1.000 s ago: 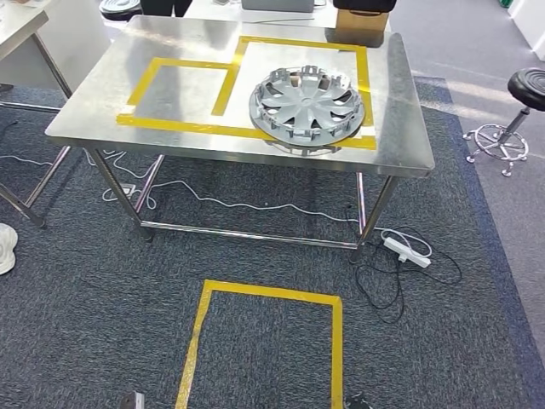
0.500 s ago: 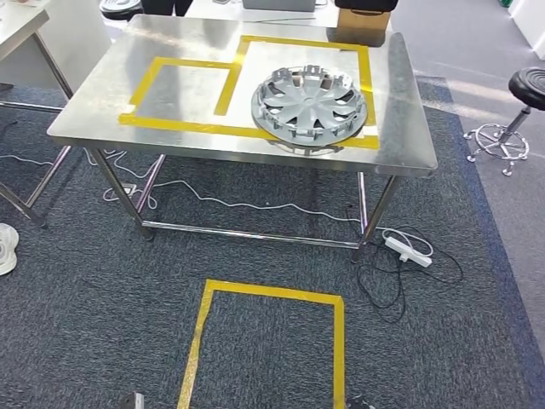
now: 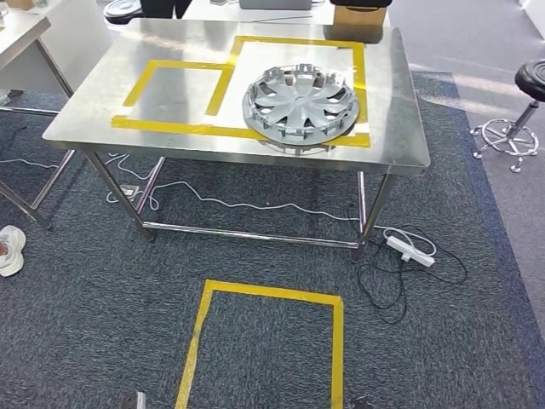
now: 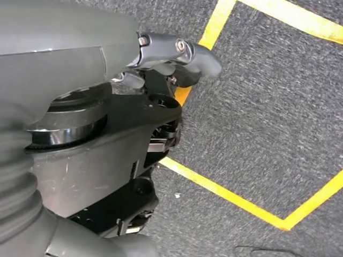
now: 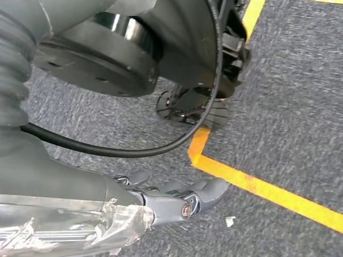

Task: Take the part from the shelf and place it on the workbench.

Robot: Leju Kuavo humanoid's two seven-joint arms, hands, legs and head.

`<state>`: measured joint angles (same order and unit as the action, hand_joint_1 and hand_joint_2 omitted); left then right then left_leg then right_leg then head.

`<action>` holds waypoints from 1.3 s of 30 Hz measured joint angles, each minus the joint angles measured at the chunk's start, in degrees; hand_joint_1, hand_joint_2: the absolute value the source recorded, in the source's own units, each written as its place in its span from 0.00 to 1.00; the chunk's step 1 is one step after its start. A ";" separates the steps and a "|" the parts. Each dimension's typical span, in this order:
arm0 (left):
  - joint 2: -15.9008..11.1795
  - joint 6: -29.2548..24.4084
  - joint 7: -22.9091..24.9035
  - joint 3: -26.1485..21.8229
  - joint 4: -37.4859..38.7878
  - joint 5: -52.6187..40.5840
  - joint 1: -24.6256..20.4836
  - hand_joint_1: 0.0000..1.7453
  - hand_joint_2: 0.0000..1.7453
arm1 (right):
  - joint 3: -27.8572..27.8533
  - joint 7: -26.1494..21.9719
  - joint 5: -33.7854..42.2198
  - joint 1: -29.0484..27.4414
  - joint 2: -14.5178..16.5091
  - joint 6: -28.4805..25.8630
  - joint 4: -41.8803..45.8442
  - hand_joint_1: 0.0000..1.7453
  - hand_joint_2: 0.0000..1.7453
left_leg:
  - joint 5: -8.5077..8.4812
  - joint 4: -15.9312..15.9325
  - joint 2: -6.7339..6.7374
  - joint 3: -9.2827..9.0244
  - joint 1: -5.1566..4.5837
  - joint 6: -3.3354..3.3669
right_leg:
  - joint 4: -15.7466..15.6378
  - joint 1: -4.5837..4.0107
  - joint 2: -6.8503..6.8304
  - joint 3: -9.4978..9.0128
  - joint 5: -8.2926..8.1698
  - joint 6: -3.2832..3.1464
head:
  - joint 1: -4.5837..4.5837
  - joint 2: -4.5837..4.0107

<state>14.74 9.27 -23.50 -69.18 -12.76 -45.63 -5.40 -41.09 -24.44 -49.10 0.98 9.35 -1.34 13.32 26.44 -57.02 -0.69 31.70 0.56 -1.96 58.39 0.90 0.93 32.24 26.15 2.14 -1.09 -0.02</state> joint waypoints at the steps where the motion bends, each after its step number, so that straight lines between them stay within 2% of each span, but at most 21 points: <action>1: 0.00 0.04 0.00 0.00 0.00 -0.03 -0.04 0.00 1.00 | -0.10 0.01 -0.11 -0.01 0.00 -0.02 -0.01 0.00 1.00 | 1.21 -1.73 0.07 0.81 0.04 -0.23 | -0.05 0.04 -0.07 0.03 -0.07 -0.41 | 0.11 0.00; 4: 0.00 0.11 0.00 0.00 0.00 -0.14 -0.11 0.00 1.00 | -0.27 0.05 -0.37 -0.03 -0.01 -0.24 -0.01 0.00 1.00 | 6.50 -12.52 0.18 6.12 0.01 -0.50 | -0.08 -0.11 -0.27 0.28 -0.13 -1.04 | 0.45 0.00; 5: -0.01 0.10 0.00 0.00 0.00 -0.15 -0.06 0.00 1.00 | -0.33 0.07 -0.40 -0.06 -0.01 -0.36 -0.01 0.00 1.00 | 7.17 -15.22 0.18 7.52 0.00 -0.44 | -0.07 -0.20 -0.30 0.33 -0.14 -1.09 | 0.45 0.00; 6: -0.01 0.08 0.00 0.00 0.00 -0.16 -0.01 0.00 1.00 | -0.41 0.07 -0.41 -0.10 -0.02 -0.46 -0.01 0.00 1.00 | 6.71 -15.95 0.18 7.98 -0.01 -0.32 | -0.07 -0.27 -0.31 0.35 -0.14 -1.11 | 0.45 0.00; 7: -0.01 0.04 0.00 0.00 0.00 -0.16 0.02 0.00 1.00 | -0.50 0.07 -0.41 -0.11 -0.02 -0.55 -0.01 0.00 1.00 | 5.18 -14.39 0.18 7.29 -0.02 -0.14 | -0.06 -0.32 -0.29 0.30 -0.14 -1.10 | 0.45 0.00; 9: 0.00 -0.02 0.00 0.00 0.00 -0.16 -0.04 0.00 1.00 | -0.62 0.05 -0.41 -0.09 -0.02 -0.63 -0.01 0.00 1.00 | 1.24 -7.12 0.20 3.69 -0.04 0.23 | -0.06 -0.36 -0.26 0.15 -0.10 -0.97 | 0.47 0.00; 10: 0.01 -0.02 0.00 0.00 0.00 -0.16 -0.12 0.00 1.00 | -0.66 0.01 -0.42 -0.06 -0.02 -0.72 0.00 0.00 1.00 | 0.09 -3.64 0.20 2.02 -0.05 0.37 | 0.07 -0.49 -0.22 0.19 -0.03 -0.78 | 0.49 0.00; 12: 0.06 -0.04 0.01 0.00 0.00 -0.16 -0.21 0.00 1.00 | -0.79 -0.21 -0.44 -0.02 -0.02 -1.15 0.01 0.00 0.50 | -0.37 -0.35 0.15 0.61 -0.17 0.67 | 0.09 -0.66 -0.21 0.35 -0.01 -0.19 | 0.48 0.00; 14: 0.08 -0.11 0.07 0.00 0.00 -0.16 -0.11 0.00 1.00 | -1.05 -0.55 -0.45 -0.04 -0.02 -1.60 0.00 0.00 0.00 | -0.46 -0.04 0.09 0.65 -0.23 1.27 | -0.11 -0.61 -0.24 0.44 -0.06 0.50 | 0.44 0.00; 16: 0.08 -0.17 0.15 0.00 0.00 -0.16 -0.05 0.00 1.00 | -1.34 -0.80 -0.42 -0.04 -0.02 -1.77 -0.01 0.00 0.00 | -0.66 0.18 0.12 0.60 -0.12 2.01 | 1.66 -0.49 -0.36 1.24 1.32 1.10 | 0.16 0.00; 19: 0.08 -0.08 0.21 0.00 0.00 -0.29 -0.06 0.00 1.00 | -1.80 -0.76 -0.30 0.01 -0.02 -2.03 -0.01 0.00 0.00 | -0.67 0.25 0.24 0.59 -0.16 2.55 | 12.11 -0.45 -0.46 5.92 6.61 1.62 | -0.21 0.00; 21: 0.08 0.04 0.14 0.00 0.00 -0.36 -0.04 0.00 1.00 | -2.13 -0.42 -0.28 -0.04 -0.02 -2.36 -0.01 0.00 0.00 | -0.63 0.23 0.25 0.53 -0.25 2.62 | 16.15 -0.45 -0.46 7.83 7.38 1.67 | -0.23 0.00; 22: 0.08 0.09 0.07 0.00 0.00 -0.36 -0.03 0.00 1.00 | -2.30 -0.21 -0.33 -0.05 -0.02 -2.49 -0.01 0.00 0.00 | -0.61 0.23 0.21 0.46 -0.27 2.62 | 14.81 -0.46 -0.46 7.21 6.13 1.58 | -0.22 0.00; 25: 0.08 0.21 -0.08 0.00 0.00 -0.35 -0.09 0.00 1.00 | -2.63 0.09 -0.44 0.14 -0.02 -2.79 -0.01 0.00 0.00 | -0.41 0.13 0.11 0.14 -0.39 2.27 | 3.46 -0.52 -0.46 1.64 0.96 1.05 | -0.22 0.00; 27: 0.08 0.30 -0.11 0.00 0.00 -0.34 -0.13 0.00 1.00 | -2.74 0.18 -0.51 0.29 -0.02 -2.94 -0.01 0.00 0.00 | -0.40 0.08 0.13 0.16 -0.53 1.74 | -0.08 -0.68 -0.40 -0.12 0.18 0.65 | -0.14 0.00; 30: 0.09 0.37 -0.11 0.00 0.00 -0.33 -0.18 0.00 1.00 | -2.97 0.40 -0.59 0.23 -0.01 -3.08 -0.01 0.00 0.00 | -0.34 0.10 0.15 0.29 -0.45 0.76 | -0.44 -0.71 -0.39 -0.16 -0.05 -0.28 | -0.11 0.00; 31: 0.10 0.37 -0.11 0.00 0.00 -0.33 -0.20 0.00 1.00 | -3.03 0.46 -0.64 0.22 -0.01 -3.13 -0.01 0.00 0.00 | 0.40 -0.81 0.16 0.71 -0.43 0.39 | -0.64 -0.59 -0.43 -0.21 -0.20 -0.64 | 0.01 0.00; 34: 0.09 0.37 -0.08 0.00 0.00 -0.33 -0.20 0.00 1.00 | -3.10 0.52 -0.86 0.29 0.00 -3.22 -0.01 0.00 0.00 | 5.42 -10.01 0.21 5.09 -0.34 -0.46 | -0.91 -0.37 -0.53 -0.21 -0.41 -1.22 | 0.44 0.00; 36: 0.08 0.34 0.01 0.00 0.00 -0.33 -0.09 0.00 1.00 | -3.12 0.62 -0.97 0.23 0.00 -3.25 -0.01 0.00 0.00 | 6.89 -15.42 0.21 7.88 -0.27 -0.70 | -0.90 -0.36 -0.56 -0.18 -0.40 -1.25 | 0.44 0.00; 37: 0.08 0.30 0.05 0.00 0.00 -0.33 -0.05 0.00 1.00 | -3.13 0.69 -1.04 0.19 0.00 -3.26 -0.01 0.00 0.00 | 6.00 -15.33 0.22 7.92 -0.24 -0.74 | -0.89 -0.32 -0.56 -0.21 -0.39 -1.22 | 0.44 0.00; 39: 0.08 0.21 0.07 0.00 0.00 -0.33 -0.07 0.00 1.00 | -3.13 0.81 -1.24 0.15 0.00 -3.27 -0.01 0.00 0.00 | 2.09 -9.41 0.26 5.01 -0.09 -0.78 | -0.85 -0.21 -0.49 -0.37 -0.32 -1.01 | 0.44 0.00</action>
<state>14.82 9.47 -23.42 -69.18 -12.76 -45.97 -5.47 -44.22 -23.62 -50.33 1.13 9.35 -4.61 13.31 28.53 -66.44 -0.44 36.71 0.47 -2.74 57.54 0.70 0.44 31.87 25.84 1.13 -0.64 -0.02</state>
